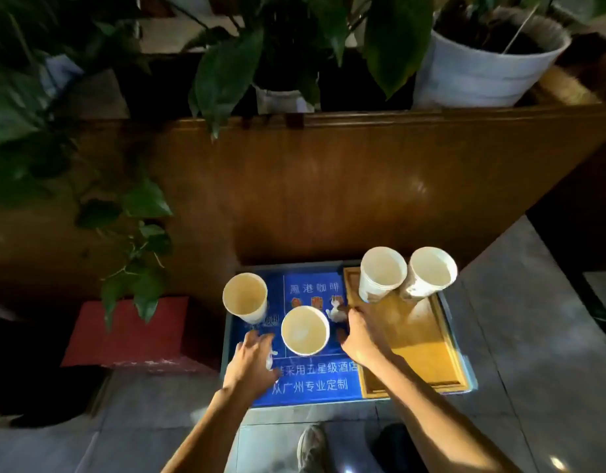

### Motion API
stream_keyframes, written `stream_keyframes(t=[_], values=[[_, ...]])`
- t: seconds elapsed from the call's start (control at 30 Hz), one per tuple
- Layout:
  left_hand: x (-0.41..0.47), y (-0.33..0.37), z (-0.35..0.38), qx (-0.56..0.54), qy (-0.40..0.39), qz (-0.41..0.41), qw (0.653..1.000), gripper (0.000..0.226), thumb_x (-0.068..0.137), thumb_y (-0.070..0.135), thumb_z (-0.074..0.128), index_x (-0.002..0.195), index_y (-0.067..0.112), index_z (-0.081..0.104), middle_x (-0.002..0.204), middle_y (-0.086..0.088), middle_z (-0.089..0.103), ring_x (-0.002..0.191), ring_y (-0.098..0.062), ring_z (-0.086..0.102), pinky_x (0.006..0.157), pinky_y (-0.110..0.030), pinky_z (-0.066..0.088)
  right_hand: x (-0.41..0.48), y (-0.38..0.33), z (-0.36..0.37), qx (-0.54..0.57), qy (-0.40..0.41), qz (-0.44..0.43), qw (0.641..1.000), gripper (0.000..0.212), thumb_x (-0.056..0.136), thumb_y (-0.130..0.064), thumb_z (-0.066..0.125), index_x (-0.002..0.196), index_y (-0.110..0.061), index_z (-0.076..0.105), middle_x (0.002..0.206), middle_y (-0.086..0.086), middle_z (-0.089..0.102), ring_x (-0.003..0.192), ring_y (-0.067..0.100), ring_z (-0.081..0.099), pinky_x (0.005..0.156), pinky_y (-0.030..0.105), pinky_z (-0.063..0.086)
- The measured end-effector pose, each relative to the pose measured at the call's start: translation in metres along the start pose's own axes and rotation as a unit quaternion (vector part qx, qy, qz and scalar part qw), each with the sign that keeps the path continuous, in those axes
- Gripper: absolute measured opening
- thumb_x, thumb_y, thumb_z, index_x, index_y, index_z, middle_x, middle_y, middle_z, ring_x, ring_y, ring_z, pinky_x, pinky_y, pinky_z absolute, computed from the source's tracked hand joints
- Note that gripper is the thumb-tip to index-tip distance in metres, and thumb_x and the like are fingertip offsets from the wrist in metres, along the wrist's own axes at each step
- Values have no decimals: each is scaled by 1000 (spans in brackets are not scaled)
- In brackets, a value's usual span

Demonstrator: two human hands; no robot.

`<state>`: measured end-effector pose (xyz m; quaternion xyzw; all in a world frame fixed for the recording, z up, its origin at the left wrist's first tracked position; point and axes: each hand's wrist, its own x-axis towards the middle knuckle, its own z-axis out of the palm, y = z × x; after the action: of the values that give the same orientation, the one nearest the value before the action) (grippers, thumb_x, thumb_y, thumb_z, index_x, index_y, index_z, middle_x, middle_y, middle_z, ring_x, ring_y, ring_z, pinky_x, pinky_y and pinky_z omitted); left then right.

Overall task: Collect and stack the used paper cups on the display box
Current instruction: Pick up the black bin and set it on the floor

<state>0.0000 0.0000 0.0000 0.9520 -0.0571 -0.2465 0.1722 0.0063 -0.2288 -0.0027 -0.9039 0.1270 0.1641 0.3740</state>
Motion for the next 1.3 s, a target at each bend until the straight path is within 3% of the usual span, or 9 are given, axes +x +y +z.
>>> stream_keyframes(t=[0.13,0.27,0.33,0.5,0.67,0.9,1.07,1.17,1.3], values=[[9,-3,9,10,-18,-2,1000,62,77,29,72,134,22,47,139,-4,43,121,-27,48,97,-40,50,23,-2,8,-19,62,48,997,24,93,-15,56,113,-4,61,109,21,63,89,24,61,85,38,50],[6,-10,22,15,-1,2,1000,53,79,20,70,130,20,53,135,-2,43,119,-25,47,95,-34,51,28,-1,12,-139,14,-73,988,36,93,-3,48,129,1,53,142,18,46,133,32,40,110,36,32],[1,-11,26,5,11,9,1000,40,80,19,68,119,18,58,125,-4,49,112,-26,51,93,-33,50,26,-5,17,-194,-7,-72,978,31,96,-9,44,124,-5,57,136,14,53,127,27,48,104,33,40],[-15,-10,32,6,31,29,999,10,84,12,59,93,10,62,103,-9,60,92,-27,59,78,-34,50,-2,-3,17,-133,-39,1,990,35,93,-1,47,126,-3,57,138,16,51,126,31,48,94,20,42],[-39,1,35,10,21,35,999,12,88,13,53,94,14,64,96,-9,68,86,-29,64,74,-36,52,-46,16,23,-48,-46,-2,998,20,85,1,54,102,0,65,113,18,65,107,32,59,90,36,47],[-88,45,60,-53,-12,53,997,25,85,5,56,100,17,72,98,-6,75,90,-26,68,75,-28,50,-140,54,4,-5,-48,-45,998,14,83,-13,49,80,-18,61,87,5,67,90,26,63,75,31,47],[-120,108,107,-44,-77,89,992,17,82,9,64,87,18,76,93,-3,76,86,-23,70,81,-30,54,-210,126,-3,-39,-47,-32,998,24,78,-10,51,94,-14,68,102,7,71,96,26,64,83,31,51],[-136,146,137,-41,-107,120,986,26,70,8,74,94,17,76,100,-4,75,93,-21,67,84,-26,50,-245,173,-8,-5,-23,31,999,24,79,-12,53,95,-16,71,103,6,72,97,24,65,81,25,49],[-147,202,185,10,-163,193,967,36,70,2,68,105,13,74,111,-7,73,107,-22,65,87,-15,38,-284,241,-13,25,-19,119,992,20,82,-13,54,95,-11,70,105,9,71,100,27,64,84,28,49]])
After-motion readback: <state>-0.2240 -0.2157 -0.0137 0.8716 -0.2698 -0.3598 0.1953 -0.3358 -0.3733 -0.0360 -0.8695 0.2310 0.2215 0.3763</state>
